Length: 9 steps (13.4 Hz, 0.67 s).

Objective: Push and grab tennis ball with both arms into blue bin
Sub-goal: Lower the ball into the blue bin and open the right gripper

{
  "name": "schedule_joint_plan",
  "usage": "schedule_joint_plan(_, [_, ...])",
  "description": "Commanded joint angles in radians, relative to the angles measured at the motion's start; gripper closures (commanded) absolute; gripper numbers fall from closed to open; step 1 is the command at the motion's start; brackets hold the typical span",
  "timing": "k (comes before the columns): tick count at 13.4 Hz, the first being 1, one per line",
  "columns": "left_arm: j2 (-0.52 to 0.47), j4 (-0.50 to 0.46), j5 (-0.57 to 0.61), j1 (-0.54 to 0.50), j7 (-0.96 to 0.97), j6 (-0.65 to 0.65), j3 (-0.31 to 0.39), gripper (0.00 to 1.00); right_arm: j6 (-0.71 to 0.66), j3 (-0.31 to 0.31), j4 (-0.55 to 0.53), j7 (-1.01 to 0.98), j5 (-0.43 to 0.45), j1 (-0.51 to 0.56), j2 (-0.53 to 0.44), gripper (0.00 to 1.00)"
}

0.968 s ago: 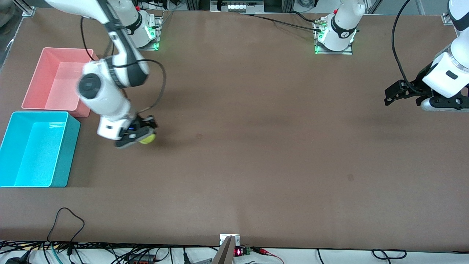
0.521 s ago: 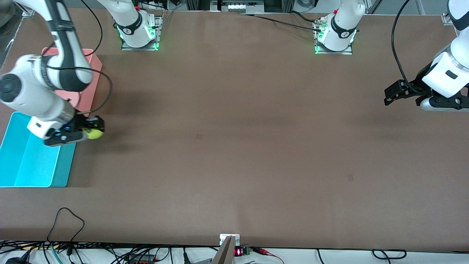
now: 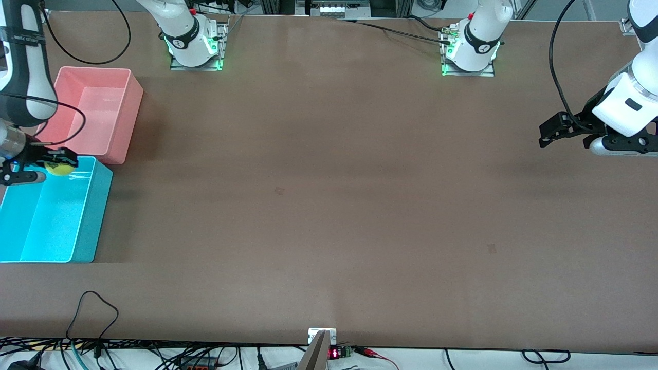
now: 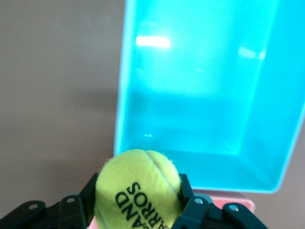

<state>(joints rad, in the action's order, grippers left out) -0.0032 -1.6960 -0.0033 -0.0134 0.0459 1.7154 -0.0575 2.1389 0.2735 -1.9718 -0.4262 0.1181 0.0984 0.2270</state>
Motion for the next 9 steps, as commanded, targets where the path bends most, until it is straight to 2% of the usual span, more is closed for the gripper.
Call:
schedule_joint_plan(1, [0.009,0.029,0.002,-0.003,-0.018,-0.019,-0.005,0.00,0.051,0.030,0.037,-0.011,0.028,0.004,0.060,1.00])
schedule_joint_plan(4, [0.009,0.032,0.002,-0.002,-0.020,-0.017,-0.005,0.00,0.120,0.032,0.042,-0.029,0.023,0.059,0.129,1.00])
schedule_joint_plan(7, [0.014,0.042,0.003,0.006,-0.023,-0.016,-0.005,0.00,0.215,0.032,0.042,-0.042,0.012,0.075,0.208,1.00])
schedule_joint_plan(9, [0.015,0.042,0.002,0.004,-0.024,-0.016,-0.005,0.00,0.233,0.030,0.042,-0.036,0.008,0.077,0.238,0.98])
